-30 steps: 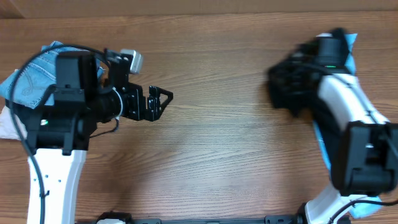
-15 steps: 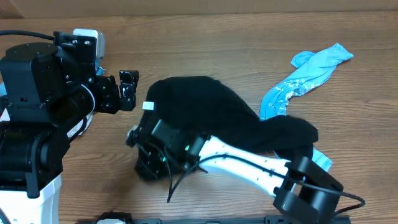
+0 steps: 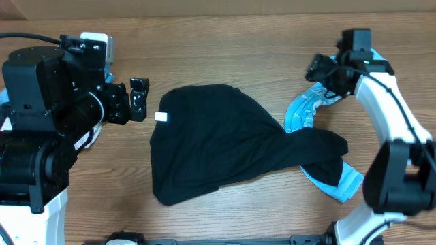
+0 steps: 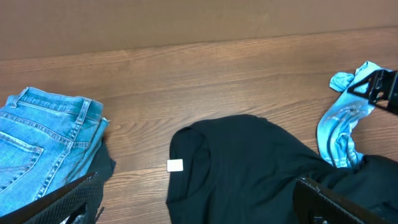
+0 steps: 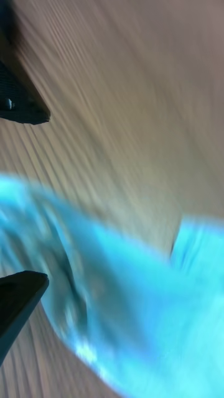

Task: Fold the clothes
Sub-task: 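Drag the black t-shirt with the right gripper to table center and release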

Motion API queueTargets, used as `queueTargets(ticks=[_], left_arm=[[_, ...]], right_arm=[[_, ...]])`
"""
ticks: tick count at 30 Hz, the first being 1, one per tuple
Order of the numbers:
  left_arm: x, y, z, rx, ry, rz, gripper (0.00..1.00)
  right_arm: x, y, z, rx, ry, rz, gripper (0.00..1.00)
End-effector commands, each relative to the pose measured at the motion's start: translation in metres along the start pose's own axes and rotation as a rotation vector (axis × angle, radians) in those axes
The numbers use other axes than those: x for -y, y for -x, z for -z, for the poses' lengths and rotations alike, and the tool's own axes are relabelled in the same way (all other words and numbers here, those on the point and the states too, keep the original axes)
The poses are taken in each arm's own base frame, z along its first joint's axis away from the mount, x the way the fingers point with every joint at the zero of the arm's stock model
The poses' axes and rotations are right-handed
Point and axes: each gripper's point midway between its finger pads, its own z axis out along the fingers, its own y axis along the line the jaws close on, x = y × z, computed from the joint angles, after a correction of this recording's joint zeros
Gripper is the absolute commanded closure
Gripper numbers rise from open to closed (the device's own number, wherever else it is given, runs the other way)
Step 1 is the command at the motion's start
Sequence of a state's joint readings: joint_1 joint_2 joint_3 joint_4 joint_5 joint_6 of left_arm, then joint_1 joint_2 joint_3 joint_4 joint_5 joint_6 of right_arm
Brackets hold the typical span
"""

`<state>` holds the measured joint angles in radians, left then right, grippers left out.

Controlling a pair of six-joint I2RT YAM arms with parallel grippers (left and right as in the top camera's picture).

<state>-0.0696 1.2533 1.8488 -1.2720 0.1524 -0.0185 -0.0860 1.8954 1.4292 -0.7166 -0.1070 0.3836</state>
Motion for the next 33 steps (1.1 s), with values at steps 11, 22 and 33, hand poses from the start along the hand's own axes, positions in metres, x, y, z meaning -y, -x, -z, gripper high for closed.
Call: queueTargets(ticks=[11,22,33], left_arm=[[-0.002,0.005,0.003,0.016,0.011,-0.023,0.00],[-0.002,0.008,0.003,0.030,0.011,-0.043,0.00],[-0.002,0.008,0.003,0.029,0.011,-0.042,0.00]], right_arm=[[0.126,0.005,-0.019,0.010,-0.503,-0.218,0.96],[0.252,0.130,0.183,0.452,-0.812,-0.517,0.96],[0.229,0.148,0.184,0.453,-0.609,-0.527,0.16]])
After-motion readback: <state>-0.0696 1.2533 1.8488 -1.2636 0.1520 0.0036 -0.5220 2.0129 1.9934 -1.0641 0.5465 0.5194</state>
